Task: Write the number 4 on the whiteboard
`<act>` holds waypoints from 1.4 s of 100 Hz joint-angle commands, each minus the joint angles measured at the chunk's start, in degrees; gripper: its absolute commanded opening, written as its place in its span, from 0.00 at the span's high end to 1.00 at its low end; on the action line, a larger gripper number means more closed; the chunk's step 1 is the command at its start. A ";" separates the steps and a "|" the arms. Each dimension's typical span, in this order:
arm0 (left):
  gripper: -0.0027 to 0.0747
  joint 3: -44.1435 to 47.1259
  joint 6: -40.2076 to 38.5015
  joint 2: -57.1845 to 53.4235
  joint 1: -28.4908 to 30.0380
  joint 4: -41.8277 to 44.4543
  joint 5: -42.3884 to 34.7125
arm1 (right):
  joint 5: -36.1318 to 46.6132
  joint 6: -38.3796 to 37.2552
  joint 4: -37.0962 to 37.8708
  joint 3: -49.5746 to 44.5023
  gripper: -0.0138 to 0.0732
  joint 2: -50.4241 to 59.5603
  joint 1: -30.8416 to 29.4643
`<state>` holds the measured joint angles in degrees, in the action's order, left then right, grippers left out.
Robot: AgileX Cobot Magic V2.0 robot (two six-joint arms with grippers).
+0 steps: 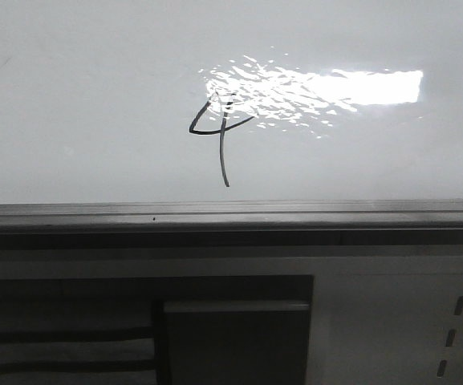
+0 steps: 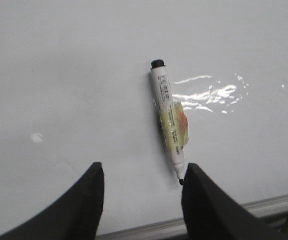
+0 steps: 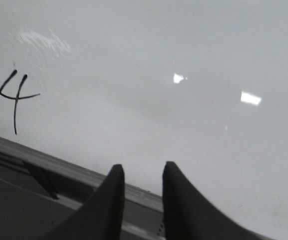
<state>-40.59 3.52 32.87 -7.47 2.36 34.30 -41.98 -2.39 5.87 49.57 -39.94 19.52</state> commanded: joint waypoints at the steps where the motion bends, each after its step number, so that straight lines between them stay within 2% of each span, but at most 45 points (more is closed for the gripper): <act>1: 0.67 2.38 -1.57 -3.15 0.01 0.06 -10.30 | 10.40 -0.09 0.46 -2.69 0.82 3.80 -0.25; 10: 0.80 6.60 -1.57 -5.82 0.01 -1.29 -16.56 | 14.70 -0.09 0.46 -6.65 0.92 7.77 -0.25; 23: 0.99 11.59 -1.57 -7.02 0.01 -3.70 -24.85 | 18.66 0.04 1.63 -10.71 0.92 11.87 -0.25; 34: 0.99 13.35 -1.57 -7.02 0.01 -8.14 -26.43 | 18.28 0.04 2.51 -13.33 0.92 13.12 -0.25; 79: 0.99 15.90 -1.57 -6.91 0.01 -8.15 -26.79 | 16.76 0.04 2.51 -16.05 0.92 13.12 -0.25; 98: 0.99 20.02 -1.57 -16.42 1.08 -6.45 -27.17 | 16.84 0.04 2.51 -16.05 0.92 13.12 -0.25; 122: 0.99 30.40 -1.57 -29.36 3.57 -4.67 -28.52 | 16.84 0.04 2.51 -16.05 0.92 13.12 -0.25; 131: 0.99 33.29 -1.57 -31.12 4.11 -4.67 -30.64 | 16.84 0.04 2.51 -16.05 0.92 13.12 -0.25; 140: 0.99 36.39 -1.57 -31.63 4.11 -4.29 -36.42 | 16.84 0.04 2.51 -16.05 0.92 13.12 -0.25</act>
<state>-4.67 2.50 1.15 -3.54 -2.21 7.52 -29.33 -2.65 7.49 32.10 -26.59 19.52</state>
